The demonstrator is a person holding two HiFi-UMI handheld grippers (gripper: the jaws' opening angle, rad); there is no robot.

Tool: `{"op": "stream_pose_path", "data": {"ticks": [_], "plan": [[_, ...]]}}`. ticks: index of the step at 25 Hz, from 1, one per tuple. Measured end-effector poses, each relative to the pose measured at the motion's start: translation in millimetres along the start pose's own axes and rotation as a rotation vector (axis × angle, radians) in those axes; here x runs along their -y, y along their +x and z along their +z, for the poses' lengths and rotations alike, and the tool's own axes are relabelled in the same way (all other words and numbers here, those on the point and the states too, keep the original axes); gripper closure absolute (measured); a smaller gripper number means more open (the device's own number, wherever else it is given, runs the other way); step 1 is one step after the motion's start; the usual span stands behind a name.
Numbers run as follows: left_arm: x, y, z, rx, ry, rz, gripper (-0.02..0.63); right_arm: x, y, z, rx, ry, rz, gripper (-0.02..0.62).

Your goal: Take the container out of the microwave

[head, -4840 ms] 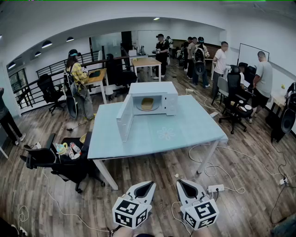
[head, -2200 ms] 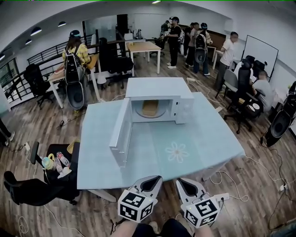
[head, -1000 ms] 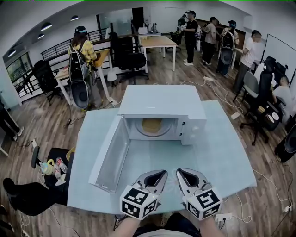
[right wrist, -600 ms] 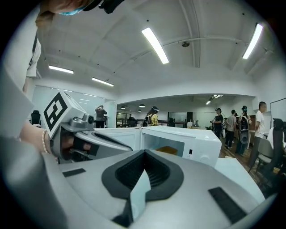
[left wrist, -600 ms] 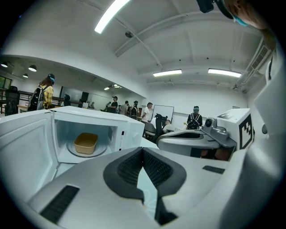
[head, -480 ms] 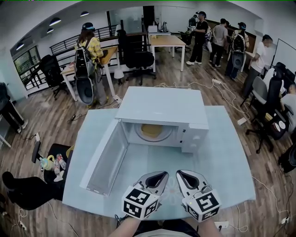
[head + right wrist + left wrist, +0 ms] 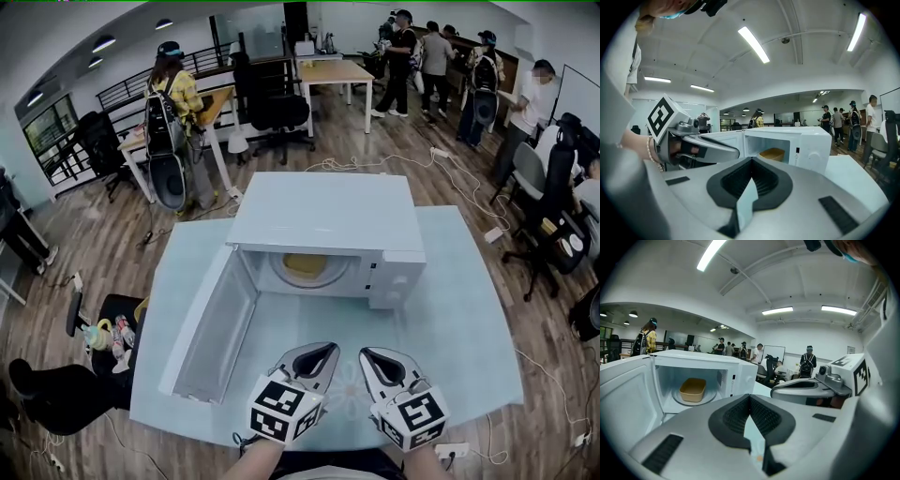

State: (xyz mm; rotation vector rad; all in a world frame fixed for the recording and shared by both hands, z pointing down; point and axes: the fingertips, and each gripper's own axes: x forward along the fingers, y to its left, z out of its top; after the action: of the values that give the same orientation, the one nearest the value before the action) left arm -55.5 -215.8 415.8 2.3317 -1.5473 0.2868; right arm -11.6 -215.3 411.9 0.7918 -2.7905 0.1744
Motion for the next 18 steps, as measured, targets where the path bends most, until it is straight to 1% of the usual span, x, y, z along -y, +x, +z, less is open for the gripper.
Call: {"op": "stream_pose_path", "data": {"ticks": [3, 6, 11, 15, 16, 18], "plan": [[-6, 2, -7, -0.029, -0.01, -0.007, 0.594, 1, 8, -4, -0.007, 0.033, 0.002, 0.597], [-15, 6, -7, -0.029, -0.02, -0.016, 0.594, -2, 18, -5, -0.013, 0.055, 0.018, 0.597], [-29, 12, -13, -0.065, -0.026, -0.012, 0.594, 0, 25, -9, -0.018, 0.094, 0.012, 0.597], [-42, 16, -6, -0.033, -0.061, -0.041, 0.594, 6, 29, -14, -0.042, 0.079, 0.004, 0.597], [-46, 18, -5, -0.032, -0.059, -0.041, 0.594, 9, 30, -16, -0.044, 0.077, -0.004, 0.597], [-53, 23, -8, -0.058, -0.034, -0.033, 0.594, 16, 32, -19, -0.044, 0.091, -0.028, 0.597]]}}
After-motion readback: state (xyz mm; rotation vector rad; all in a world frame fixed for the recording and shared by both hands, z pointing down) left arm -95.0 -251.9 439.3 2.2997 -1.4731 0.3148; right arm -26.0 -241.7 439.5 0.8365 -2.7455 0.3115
